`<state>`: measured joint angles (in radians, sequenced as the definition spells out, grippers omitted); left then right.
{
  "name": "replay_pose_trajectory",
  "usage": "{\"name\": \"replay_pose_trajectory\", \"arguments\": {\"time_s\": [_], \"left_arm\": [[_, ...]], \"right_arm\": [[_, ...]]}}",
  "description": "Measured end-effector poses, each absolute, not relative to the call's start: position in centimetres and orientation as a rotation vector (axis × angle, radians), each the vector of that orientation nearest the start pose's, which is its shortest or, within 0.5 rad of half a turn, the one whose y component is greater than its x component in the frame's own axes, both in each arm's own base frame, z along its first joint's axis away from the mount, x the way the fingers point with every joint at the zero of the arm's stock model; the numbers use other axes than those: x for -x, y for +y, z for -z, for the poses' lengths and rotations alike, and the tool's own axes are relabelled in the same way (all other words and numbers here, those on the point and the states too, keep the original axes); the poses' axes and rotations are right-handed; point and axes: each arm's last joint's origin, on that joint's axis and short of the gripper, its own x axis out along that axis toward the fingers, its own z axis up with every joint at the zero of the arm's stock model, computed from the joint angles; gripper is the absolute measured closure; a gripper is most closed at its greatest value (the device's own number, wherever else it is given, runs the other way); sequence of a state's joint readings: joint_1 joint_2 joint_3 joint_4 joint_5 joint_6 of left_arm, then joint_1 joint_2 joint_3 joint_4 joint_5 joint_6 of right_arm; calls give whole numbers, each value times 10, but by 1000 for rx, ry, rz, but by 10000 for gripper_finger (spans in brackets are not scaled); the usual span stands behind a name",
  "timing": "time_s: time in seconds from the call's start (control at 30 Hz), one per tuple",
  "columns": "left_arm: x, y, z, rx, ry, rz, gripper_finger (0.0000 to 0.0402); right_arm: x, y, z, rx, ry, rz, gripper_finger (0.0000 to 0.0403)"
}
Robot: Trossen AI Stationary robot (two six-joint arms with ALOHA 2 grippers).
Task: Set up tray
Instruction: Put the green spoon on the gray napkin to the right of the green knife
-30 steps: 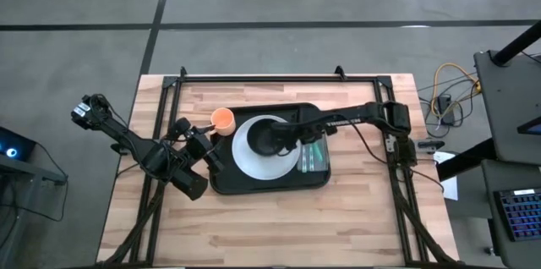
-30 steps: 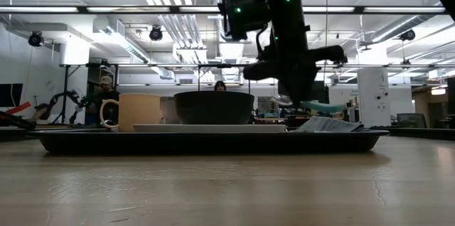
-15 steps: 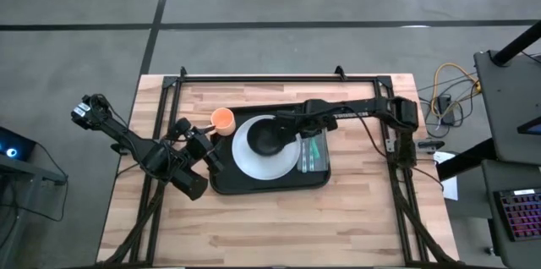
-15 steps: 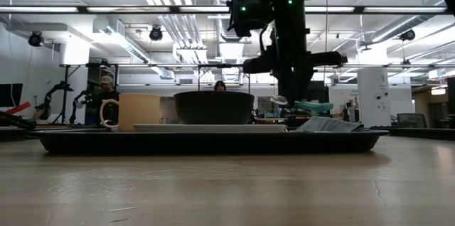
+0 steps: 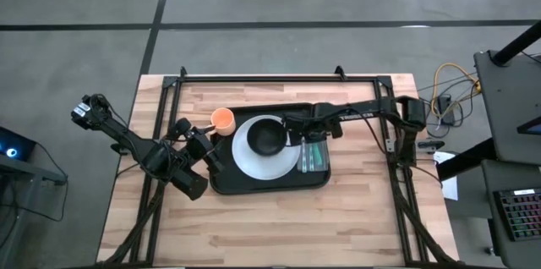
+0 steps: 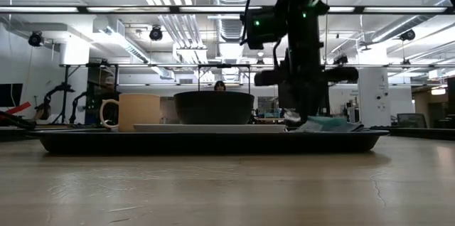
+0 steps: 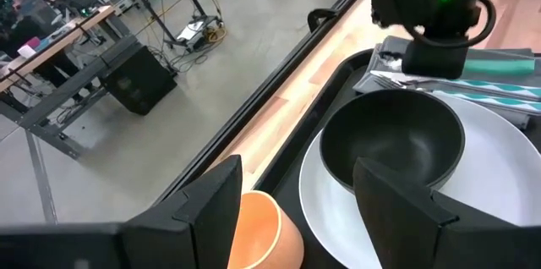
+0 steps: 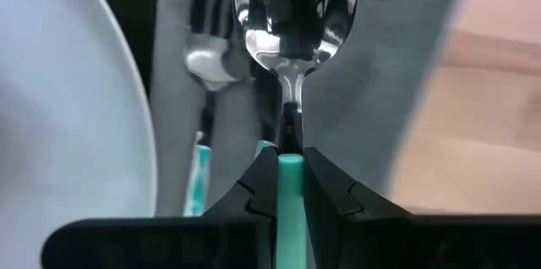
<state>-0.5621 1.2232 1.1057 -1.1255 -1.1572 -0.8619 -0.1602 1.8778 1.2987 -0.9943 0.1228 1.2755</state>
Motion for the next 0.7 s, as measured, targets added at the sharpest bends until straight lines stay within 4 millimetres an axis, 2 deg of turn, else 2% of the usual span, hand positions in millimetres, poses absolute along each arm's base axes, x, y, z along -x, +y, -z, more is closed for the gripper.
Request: {"name": "replay_pose_trajectory", "arguments": {"time_s": [0.37,0.7], "left_arm": [[-188,-87,-307,-158,510,-779,194],[-188,-87,-307,-159,516,-777,194]], "right_arm": [[-325,-59,-159,-1058,1199,1209,381],[-323,-58,-157,-1109,1197,1237,381]]}}
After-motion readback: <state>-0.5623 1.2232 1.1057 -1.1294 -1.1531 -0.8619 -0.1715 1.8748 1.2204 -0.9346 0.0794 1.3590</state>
